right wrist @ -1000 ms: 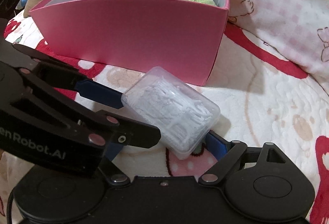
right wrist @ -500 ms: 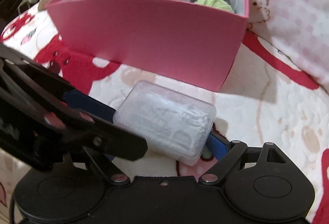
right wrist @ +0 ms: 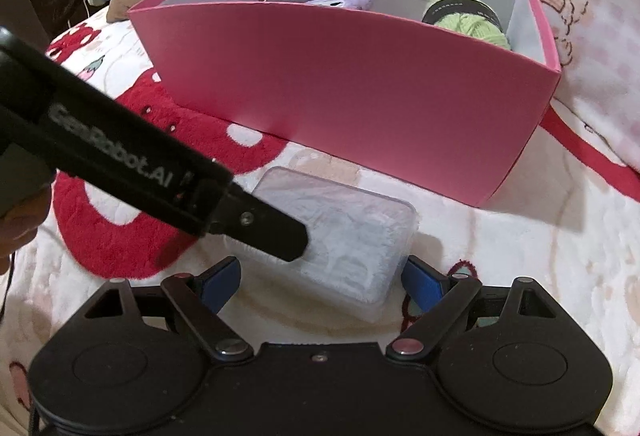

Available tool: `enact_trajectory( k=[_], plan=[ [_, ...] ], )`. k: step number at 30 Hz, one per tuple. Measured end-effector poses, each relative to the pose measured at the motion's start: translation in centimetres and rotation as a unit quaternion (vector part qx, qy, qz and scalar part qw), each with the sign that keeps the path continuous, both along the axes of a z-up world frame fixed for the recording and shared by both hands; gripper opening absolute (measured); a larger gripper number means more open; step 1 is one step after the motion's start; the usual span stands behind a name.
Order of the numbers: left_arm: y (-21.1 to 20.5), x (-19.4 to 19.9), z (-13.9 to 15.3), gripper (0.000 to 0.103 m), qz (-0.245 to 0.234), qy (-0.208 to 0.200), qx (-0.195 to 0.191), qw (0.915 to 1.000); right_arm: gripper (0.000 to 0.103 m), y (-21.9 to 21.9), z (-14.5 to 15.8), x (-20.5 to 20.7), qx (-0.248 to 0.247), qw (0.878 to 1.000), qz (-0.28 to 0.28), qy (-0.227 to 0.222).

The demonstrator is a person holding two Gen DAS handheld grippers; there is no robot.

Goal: Organize objects
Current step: 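Close the right tool on the clear case while the left tool pinches it too, then lift the clear plastic case with both tools off the bed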

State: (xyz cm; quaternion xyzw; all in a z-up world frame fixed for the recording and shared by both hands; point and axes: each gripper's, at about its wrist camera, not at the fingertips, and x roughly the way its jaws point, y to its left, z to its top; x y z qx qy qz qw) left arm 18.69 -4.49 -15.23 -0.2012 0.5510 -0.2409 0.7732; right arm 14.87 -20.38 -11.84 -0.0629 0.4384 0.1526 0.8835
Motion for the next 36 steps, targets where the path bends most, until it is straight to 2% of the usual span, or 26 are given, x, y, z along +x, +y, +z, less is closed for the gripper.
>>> enact_trajectory(
  k=[2, 5, 12, 14, 16, 19, 26, 30, 36],
  plan=[
    [0.5, 0.0, -0.5, 0.037, 0.017, 0.023, -0.023, 0.9993, 0.093, 0.0, 0.0, 0.0, -0.007, 1.000, -0.005, 0.000],
    [0.3, -0.4, -0.4, 0.037, 0.023, 0.013, -0.023, 0.9994, 0.094, -0.2, -0.2, -0.3, -0.019, 1.000, -0.022, 0.000],
    [-0.2, -0.3, -0.9, 0.043, 0.032, 0.013, -0.024, 0.9991, 0.094, -0.3, 0.4, 0.0, 0.016, 0.999, -0.042, 0.012],
    [-0.1, -0.2, -1.1, 0.043, 0.031, 0.013, -0.029, 0.9990, 0.096, -0.1, 0.8, 0.8, 0.034, 0.997, -0.070, 0.025],
    [0.0, -0.1, -1.2, 0.043, 0.030, 0.009, -0.033, 0.9990, 0.096, 0.1, 0.7, 1.7, 0.032, 0.995, -0.089, 0.040],
    [-0.4, -0.1, -1.2, 0.044, 0.029, 0.004, -0.027, 0.9992, 0.096, 0.5, 0.6, 2.2, 0.020, 0.996, -0.079, 0.031],
    [-1.2, -0.6, -0.7, 0.045, 0.026, -0.016, -0.008, 0.9995, 0.095, -0.5, 0.0, 1.1, 0.026, 0.996, -0.087, 0.025],
    [-1.8, -1.2, 0.8, 0.045, 0.010, -0.030, 0.020, 0.9993, 0.095, 0.2, 0.3, 0.7, -0.002, 0.998, -0.061, 0.016],
    [-2.6, -2.2, 2.5, 0.045, 0.001, -0.024, 0.050, 0.9985, 0.095, 0.3, 1.7, 0.0, -0.004, 0.999, -0.050, 0.021]
  ],
)
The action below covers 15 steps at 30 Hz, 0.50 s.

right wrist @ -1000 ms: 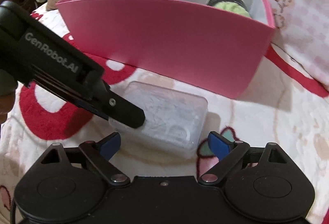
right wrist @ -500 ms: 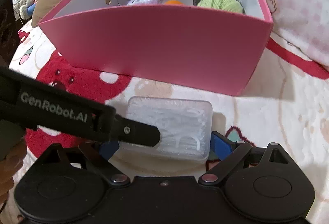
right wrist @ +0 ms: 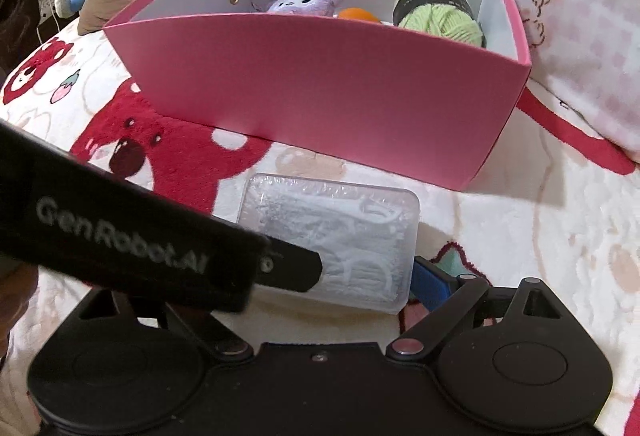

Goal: Organize objects
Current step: 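Lift the clear plastic case with both tools off the bed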

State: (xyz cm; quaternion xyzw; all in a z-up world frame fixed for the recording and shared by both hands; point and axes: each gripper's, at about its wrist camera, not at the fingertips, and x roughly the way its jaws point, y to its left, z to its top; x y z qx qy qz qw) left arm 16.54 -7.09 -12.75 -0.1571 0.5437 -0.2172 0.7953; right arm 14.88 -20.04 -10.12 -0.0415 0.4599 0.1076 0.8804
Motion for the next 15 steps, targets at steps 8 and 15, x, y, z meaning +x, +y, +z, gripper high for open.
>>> enact_trajectory(
  k=[8, 15],
  plan=[
    [0.5, -0.5, 2.0, 0.044, -0.007, 0.030, -0.001, 0.9995, 0.096, -0.6, 2.1, -2.0, 0.021, 1.000, -0.017, 0.002],
    [1.7, -1.6, 3.9, 0.044, -0.009, 0.047, -0.005, 0.9989, 0.096, -0.3, 4.2, -2.9, 0.053, 0.998, -0.017, 0.016]
  ],
)
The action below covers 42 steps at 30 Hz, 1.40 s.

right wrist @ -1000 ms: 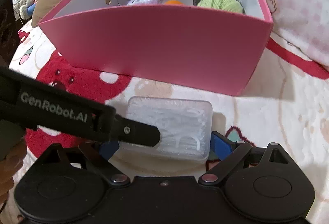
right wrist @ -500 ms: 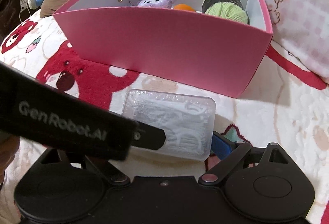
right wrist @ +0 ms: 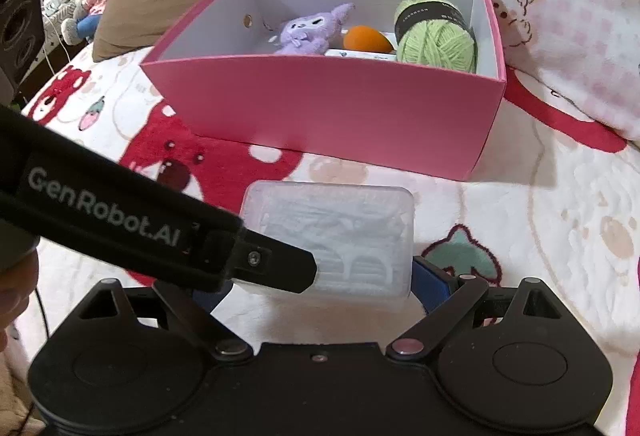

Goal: Organize objects
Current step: 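Lift the clear plastic case with both tools off the bed, then carry the clear case with both tools over the pink box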

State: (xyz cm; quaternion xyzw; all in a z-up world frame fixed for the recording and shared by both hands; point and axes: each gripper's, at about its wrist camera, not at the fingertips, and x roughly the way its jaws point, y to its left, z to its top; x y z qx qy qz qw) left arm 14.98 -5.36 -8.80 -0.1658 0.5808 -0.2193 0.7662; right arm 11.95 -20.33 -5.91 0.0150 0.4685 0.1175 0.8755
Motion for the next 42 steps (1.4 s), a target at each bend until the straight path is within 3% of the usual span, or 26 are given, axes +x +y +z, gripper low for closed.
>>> enact_trajectory(
  k=[6, 14, 32, 42],
  plan=[
    [1.3, -1.7, 2.3, 0.046, -0.022, -0.004, 0.019, 0.9996, 0.096, 2.4, 1.3, -0.3, -0.016, 0.999, 0.032, -0.002],
    [4.6, -3.8, 3.9, 0.046, -0.013, -0.001, -0.011, 0.9999, 0.096, 4.4, 3.4, -2.0, -0.001, 0.998, 0.059, -0.012],
    [4.9, -6.4, 10.8, 0.046, -0.048, -0.122, -0.030, 0.9909, 0.096, 5.3, 9.6, -5.1, -0.025, 0.994, 0.017, -0.103],
    [5.9, -6.3, 12.6, 0.046, -0.020, -0.142, -0.019, 0.9895, 0.096, 5.4, 10.9, -4.7, 0.009, 0.991, -0.001, -0.130]
  ],
)
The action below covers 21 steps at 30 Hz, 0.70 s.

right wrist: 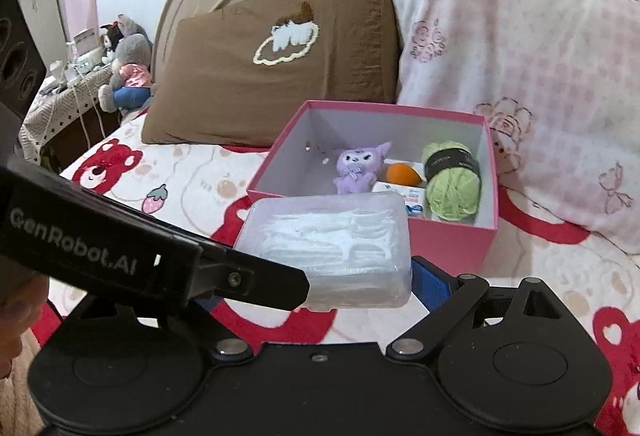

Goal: Organize objects
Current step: 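Carry the clear case with both tools over the pink box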

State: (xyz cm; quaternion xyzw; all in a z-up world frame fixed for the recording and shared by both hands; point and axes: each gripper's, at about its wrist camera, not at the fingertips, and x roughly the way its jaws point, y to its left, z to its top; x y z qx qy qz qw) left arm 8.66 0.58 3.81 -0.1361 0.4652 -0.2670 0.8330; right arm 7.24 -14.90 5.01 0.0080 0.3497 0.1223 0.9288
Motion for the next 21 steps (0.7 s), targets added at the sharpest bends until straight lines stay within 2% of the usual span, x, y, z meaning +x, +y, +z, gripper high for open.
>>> enact_trajectory(
  k=[11, 19, 21],
  plan=[
    [1.0, 1.4, 3.8, 0.046, 0.018, -0.029, -0.012, 0.9994, 0.096, 0.4, 3.3, 1.9, -0.006, 0.999, 0.036, -0.017],
    [1.0, 3.6, 4.6, 0.046, 0.029, -0.022, -0.018, 0.9992, 0.096, 0.0, 4.7, 4.1, -0.013, 0.998, 0.061, -0.017],
    [0.9, 4.3, 4.7, 0.046, 0.026, -0.019, -0.019, 0.9993, 0.096, -0.1, 4.9, 4.9, -0.017, 0.998, 0.065, -0.005]
  ],
)
